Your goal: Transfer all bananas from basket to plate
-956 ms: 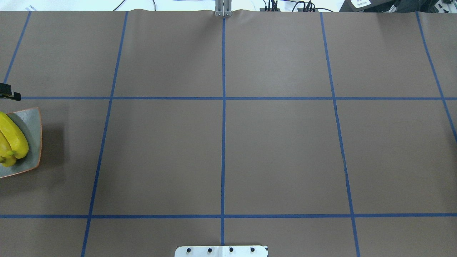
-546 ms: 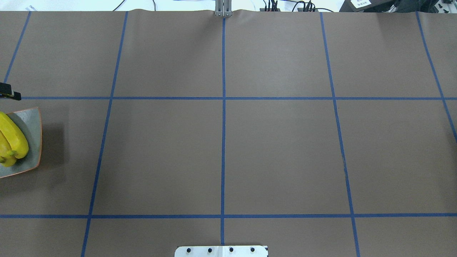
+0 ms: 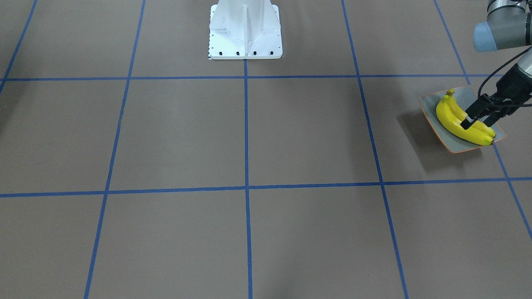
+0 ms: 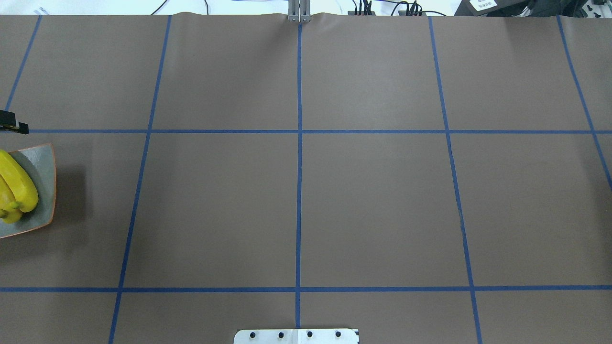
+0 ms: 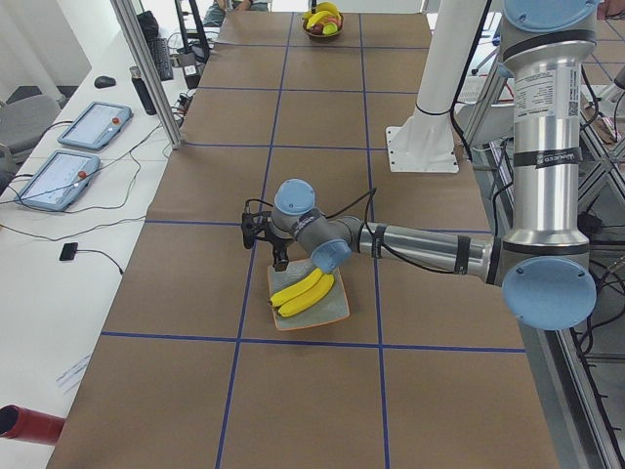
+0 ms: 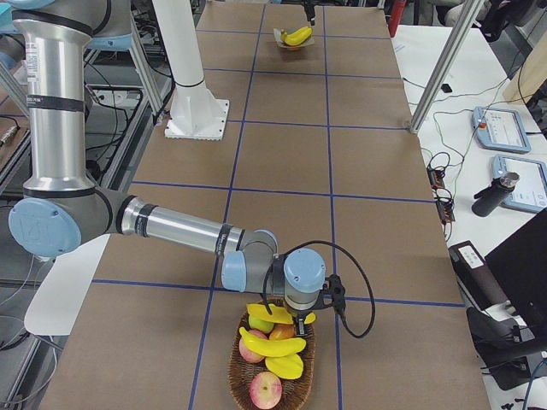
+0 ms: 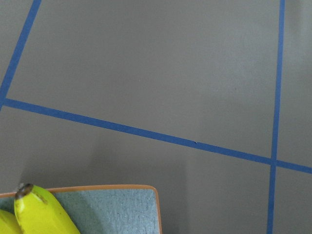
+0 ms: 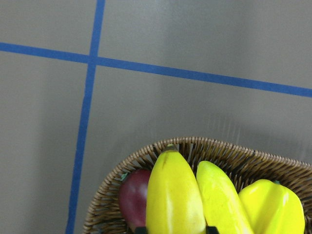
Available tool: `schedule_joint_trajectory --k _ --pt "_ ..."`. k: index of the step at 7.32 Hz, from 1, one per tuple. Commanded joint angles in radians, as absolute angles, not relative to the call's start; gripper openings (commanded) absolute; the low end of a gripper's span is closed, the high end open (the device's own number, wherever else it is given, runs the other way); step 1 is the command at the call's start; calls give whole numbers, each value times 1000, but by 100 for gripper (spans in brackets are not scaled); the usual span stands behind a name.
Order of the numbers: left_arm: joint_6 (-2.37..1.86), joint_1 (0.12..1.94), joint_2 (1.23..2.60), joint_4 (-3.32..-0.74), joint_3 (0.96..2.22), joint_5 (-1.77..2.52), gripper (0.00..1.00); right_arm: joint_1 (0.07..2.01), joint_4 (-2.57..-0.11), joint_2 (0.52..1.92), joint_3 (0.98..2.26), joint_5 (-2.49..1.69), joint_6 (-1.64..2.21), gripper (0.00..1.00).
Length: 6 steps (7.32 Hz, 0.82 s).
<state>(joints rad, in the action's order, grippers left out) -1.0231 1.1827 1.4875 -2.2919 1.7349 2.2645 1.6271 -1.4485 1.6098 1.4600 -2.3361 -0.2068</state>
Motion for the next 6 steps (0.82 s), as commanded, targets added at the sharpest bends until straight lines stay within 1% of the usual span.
schedule_joint_trajectory --k 1,2,3,5,6 --pt "-1023 1183 1514 -2293 1733 2266 100 1638 -1542 1595 1569 -2356 -201 0" --pt "-1023 1183 1544 -2293 1723 2267 100 1635 -1530 1589 1563 -2399 -128 0" --pt "-1038 1181 1596 -2292 1701 2267 100 1625 -1528 1535 1568 -2442 -27 0" --pt "-1090 1180 1710 -2295 1655 2301 100 1522 -1522 1421 1572 -2480 166 0" --pt "-1103 1180 1750 -2296 1640 2356 100 1444 -1444 1386 1578 -2473 333 0"
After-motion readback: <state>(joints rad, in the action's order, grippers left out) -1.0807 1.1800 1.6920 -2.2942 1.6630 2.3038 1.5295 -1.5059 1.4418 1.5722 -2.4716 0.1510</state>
